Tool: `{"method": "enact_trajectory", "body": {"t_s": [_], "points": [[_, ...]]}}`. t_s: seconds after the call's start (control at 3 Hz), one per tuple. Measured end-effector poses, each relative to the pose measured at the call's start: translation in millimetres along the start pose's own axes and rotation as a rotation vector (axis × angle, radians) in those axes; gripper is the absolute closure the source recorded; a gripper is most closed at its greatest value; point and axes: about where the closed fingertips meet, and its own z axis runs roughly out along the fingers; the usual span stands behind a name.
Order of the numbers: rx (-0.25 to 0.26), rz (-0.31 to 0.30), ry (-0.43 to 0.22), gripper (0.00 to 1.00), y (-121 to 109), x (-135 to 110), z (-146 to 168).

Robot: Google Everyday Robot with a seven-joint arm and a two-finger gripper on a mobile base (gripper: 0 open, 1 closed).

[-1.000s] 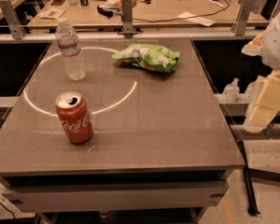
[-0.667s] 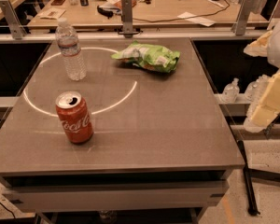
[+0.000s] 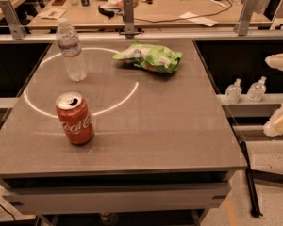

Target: Move coke can near water bottle

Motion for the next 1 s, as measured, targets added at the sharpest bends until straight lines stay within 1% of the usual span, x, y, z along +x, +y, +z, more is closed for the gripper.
{"method": "enact_trajectory", "body": {"t_s": [0.33, 0.67, 1.0], "points": [[-0.064, 0.01, -0.239, 0.0, 11, -2, 12], [-0.151, 0.03, -0.472, 0.0, 34, -34, 14], [-0.201, 0.051, -0.586, 0.0, 50, -64, 14]]}}
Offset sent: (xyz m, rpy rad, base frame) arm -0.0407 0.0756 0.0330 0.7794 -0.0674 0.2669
